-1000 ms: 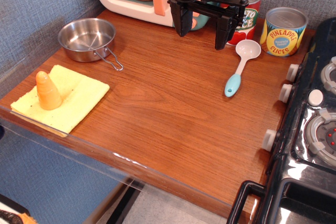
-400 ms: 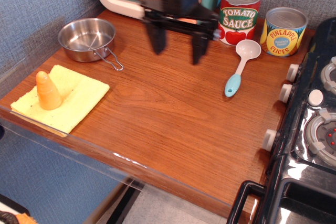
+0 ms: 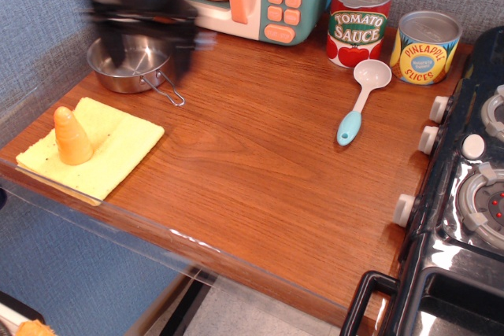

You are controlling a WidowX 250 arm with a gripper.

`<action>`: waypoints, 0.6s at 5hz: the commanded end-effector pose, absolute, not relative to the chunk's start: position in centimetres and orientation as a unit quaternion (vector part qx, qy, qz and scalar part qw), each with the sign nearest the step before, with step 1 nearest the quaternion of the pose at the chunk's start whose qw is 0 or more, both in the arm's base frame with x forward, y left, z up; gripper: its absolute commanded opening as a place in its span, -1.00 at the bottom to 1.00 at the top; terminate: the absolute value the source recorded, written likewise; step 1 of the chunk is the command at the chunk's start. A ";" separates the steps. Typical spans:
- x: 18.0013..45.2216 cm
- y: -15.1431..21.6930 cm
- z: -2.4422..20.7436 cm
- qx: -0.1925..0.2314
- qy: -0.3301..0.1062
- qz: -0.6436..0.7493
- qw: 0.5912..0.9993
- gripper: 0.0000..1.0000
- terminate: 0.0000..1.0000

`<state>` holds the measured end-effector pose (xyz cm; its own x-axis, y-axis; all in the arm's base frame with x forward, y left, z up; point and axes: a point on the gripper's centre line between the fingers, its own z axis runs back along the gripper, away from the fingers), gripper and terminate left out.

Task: Move the carrot and place in front of microwave to the right

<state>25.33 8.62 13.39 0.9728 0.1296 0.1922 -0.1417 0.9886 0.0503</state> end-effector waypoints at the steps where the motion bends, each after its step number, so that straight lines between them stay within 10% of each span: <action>1: 22.9 15.9 10.6 0.007 -0.090 0.076 0.993 1.00 -1.00; 3: 22.2 17.8 7.8 0.007 -0.071 0.093 0.993 1.00 -1.00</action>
<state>22.29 17.71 6.77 0.9766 0.1836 0.1118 -0.1830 0.9830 -0.0155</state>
